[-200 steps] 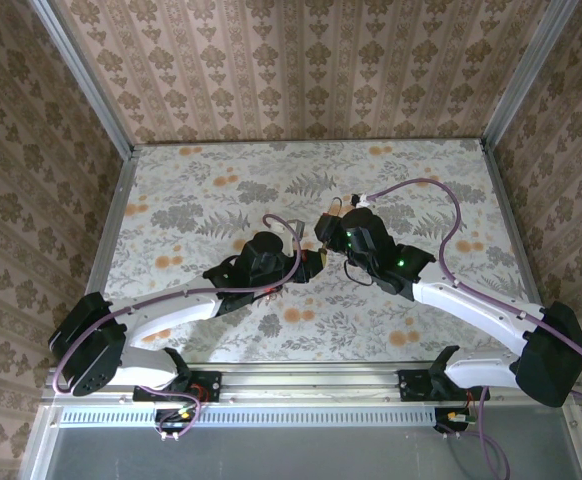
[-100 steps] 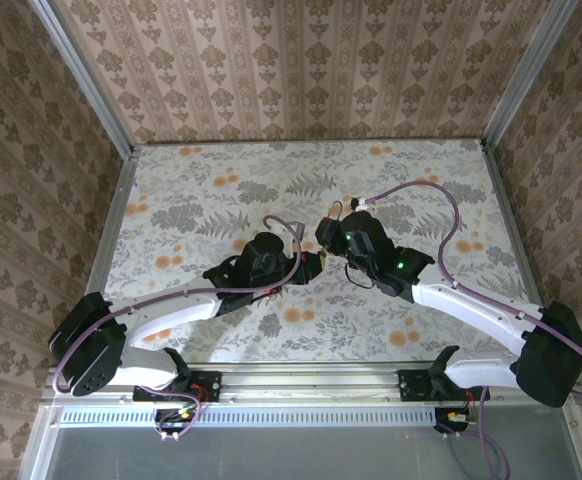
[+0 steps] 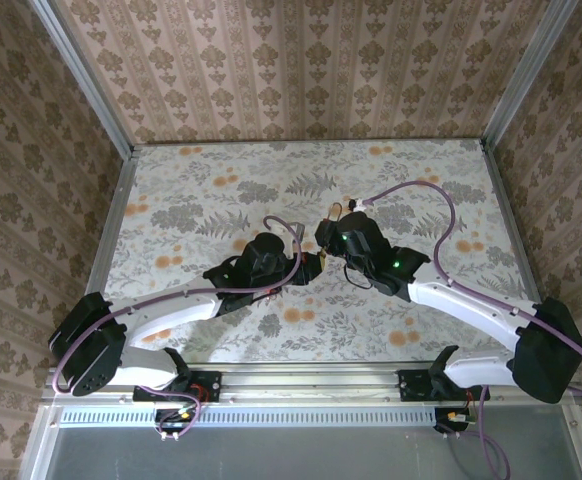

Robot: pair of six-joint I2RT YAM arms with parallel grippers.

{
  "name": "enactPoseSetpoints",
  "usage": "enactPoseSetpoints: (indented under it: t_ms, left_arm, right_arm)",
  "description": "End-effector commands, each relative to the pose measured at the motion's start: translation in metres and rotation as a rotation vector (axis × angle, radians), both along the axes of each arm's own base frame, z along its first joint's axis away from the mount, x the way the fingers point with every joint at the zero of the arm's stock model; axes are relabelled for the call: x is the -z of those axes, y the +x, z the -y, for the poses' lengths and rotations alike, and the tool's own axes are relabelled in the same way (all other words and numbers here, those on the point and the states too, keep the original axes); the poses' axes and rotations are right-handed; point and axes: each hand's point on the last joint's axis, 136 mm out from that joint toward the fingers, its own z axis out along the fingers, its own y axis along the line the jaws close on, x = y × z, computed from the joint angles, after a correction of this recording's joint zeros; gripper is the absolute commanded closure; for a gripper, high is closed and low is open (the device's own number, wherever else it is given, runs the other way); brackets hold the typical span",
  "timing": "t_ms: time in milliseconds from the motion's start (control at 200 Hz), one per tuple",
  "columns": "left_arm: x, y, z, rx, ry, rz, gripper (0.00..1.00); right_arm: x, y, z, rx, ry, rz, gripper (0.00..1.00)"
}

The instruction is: Unlock with the key

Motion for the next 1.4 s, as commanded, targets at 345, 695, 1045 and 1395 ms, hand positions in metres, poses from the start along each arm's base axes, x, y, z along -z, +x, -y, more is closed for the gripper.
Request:
enactPoseSetpoints:
  t_ms: [345,695,1045,1395]
  left_arm:
    - [-0.028,0.005,0.003,-0.006,-0.065,0.070,1.00]
    - [-0.035,0.004,0.003,0.009,-0.081,0.085,1.00]
    - [-0.045,-0.004,0.005,0.065,-0.117,0.113,1.00]
    - [-0.028,0.004,0.001,0.043,-0.089,0.108,1.00]
  right_arm:
    - [-0.003,0.002,-0.002,-0.003,-0.041,0.011,1.00]
    - [0.010,-0.002,-0.002,-0.007,-0.040,-0.007,1.00]
    - [0.013,-0.004,-0.001,-0.033,-0.067,-0.001,1.00]
    - [0.014,-0.007,-0.008,-0.052,-0.015,-0.026,1.00]
